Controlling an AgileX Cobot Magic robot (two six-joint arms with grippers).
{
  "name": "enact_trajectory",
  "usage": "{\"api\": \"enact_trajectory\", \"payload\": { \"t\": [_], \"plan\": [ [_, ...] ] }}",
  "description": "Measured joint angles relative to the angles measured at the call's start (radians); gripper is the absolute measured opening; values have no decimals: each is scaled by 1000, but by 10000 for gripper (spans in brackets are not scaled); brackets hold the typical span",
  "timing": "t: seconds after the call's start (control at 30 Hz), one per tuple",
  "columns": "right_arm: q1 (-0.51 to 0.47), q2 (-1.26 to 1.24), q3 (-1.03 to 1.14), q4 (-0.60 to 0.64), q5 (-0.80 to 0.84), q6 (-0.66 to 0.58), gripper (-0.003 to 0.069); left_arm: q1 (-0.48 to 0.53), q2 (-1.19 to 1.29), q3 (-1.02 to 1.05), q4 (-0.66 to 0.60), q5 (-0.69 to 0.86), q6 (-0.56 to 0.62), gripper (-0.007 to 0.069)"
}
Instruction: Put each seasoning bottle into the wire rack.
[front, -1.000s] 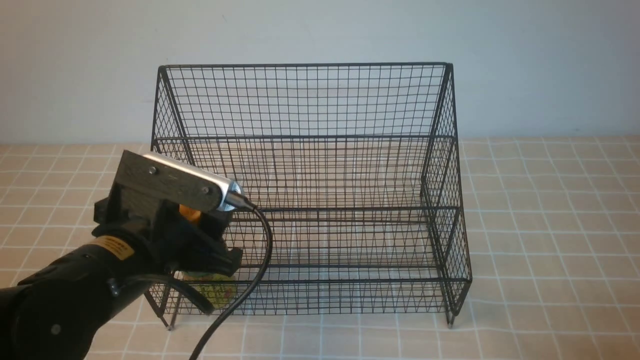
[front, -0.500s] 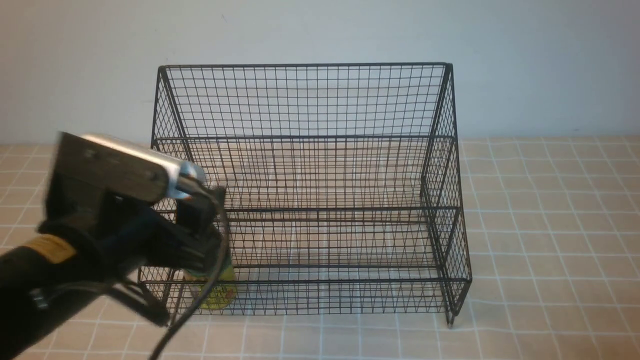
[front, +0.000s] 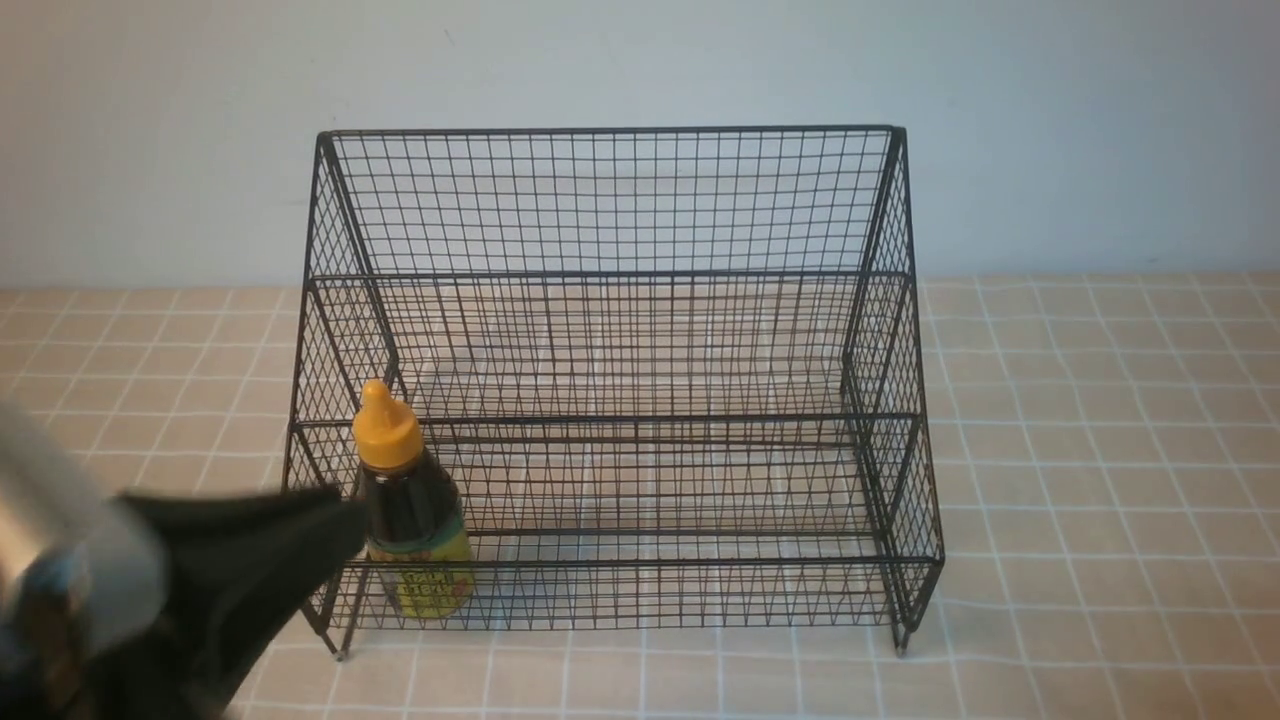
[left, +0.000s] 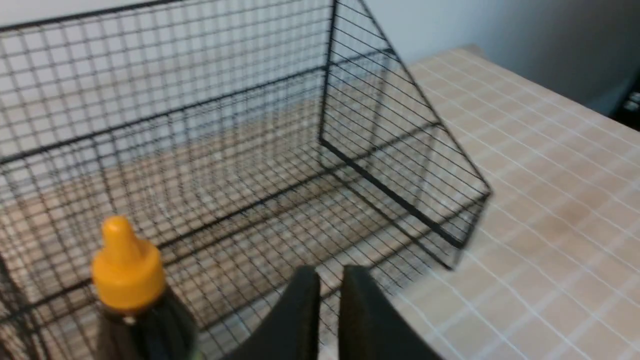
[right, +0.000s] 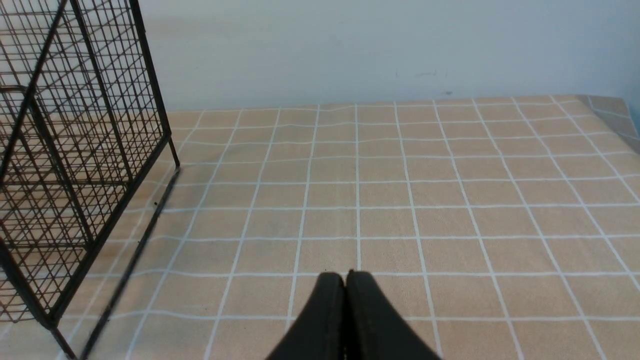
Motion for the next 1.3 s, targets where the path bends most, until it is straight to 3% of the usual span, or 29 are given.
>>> {"api": "enact_trajectory", "payload": {
  "t": [0.33, 0.73, 0.97, 1.13, 1.3],
  "plan": [
    [0, 0, 4, 15, -20, 25, -12, 0, -198, 3, 10, 153, -176, -7],
    [0, 0, 4, 15, -20, 25, -12, 0, -258, 3, 7, 215, -176, -7],
    [0, 0, 4, 15, -20, 25, -12, 0, -259, 3, 44, 196, -109, -7],
    [0, 0, 4, 15, -20, 25, -12, 7, -273, 43, 221, 106, -98, -7],
    [0, 0, 4, 15, -20, 25, -12, 116, -380, 164, 413, -49, -281, -7]
  ]
}}
